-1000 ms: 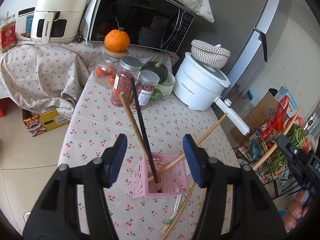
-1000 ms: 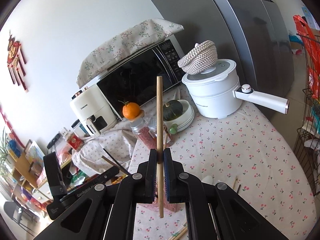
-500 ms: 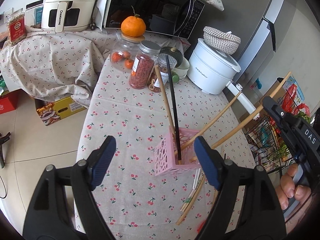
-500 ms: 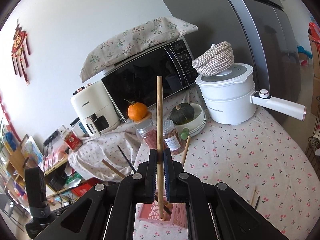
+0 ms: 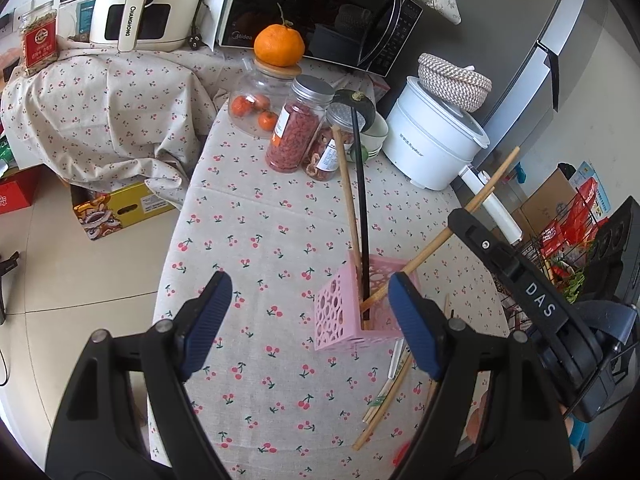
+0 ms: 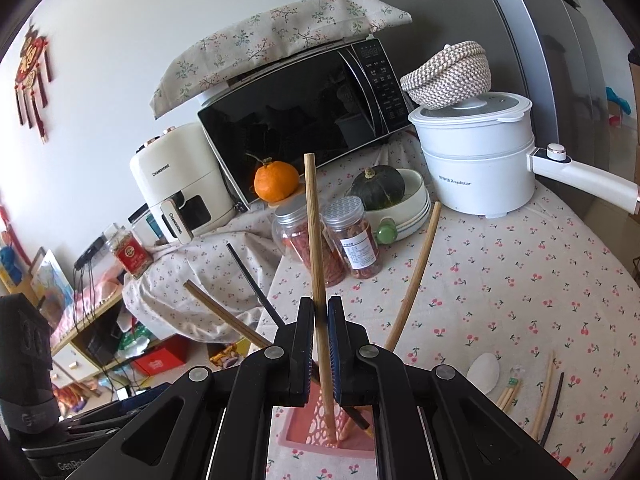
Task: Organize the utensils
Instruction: 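Drop both chopsticks into the pink holder by opening both tools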
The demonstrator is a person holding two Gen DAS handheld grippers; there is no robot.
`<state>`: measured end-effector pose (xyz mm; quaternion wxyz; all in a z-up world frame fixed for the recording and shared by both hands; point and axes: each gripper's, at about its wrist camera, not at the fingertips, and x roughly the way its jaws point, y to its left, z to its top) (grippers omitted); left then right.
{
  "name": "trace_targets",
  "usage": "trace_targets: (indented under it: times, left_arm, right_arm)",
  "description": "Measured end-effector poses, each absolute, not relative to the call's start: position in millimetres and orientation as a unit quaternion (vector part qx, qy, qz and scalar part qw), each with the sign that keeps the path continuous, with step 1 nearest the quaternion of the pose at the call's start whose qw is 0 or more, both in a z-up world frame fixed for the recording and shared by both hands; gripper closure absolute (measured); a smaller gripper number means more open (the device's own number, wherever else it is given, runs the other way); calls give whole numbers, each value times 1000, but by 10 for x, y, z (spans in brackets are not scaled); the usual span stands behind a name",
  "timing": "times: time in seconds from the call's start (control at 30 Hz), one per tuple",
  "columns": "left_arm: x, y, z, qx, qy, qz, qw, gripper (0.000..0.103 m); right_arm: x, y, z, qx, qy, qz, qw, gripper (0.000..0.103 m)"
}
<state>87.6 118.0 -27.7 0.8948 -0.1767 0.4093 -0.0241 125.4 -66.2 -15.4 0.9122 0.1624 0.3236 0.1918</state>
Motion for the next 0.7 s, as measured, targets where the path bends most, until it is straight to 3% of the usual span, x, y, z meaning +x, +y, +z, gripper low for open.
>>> trace_targets:
  times: [0.1,0.4,0.53,0.7]
  left_arm:
    - [876,1181,-280,-176,413,-24,893,23]
    - [826,1094,-302,-175,423,-26,889,23]
    - [763,978,-295,-156,424,-32,891,23]
    - [657,726,-308,-116,431,-56,893,22]
  right_arm:
    - [1275,-658,-192,159,336,195,907,92]
    - [1155,-935,38,167,326,203,908,61]
    - [1028,-1195,163,161,317,198,914,42]
    - [931,-1569,171,140,336,168,916,32]
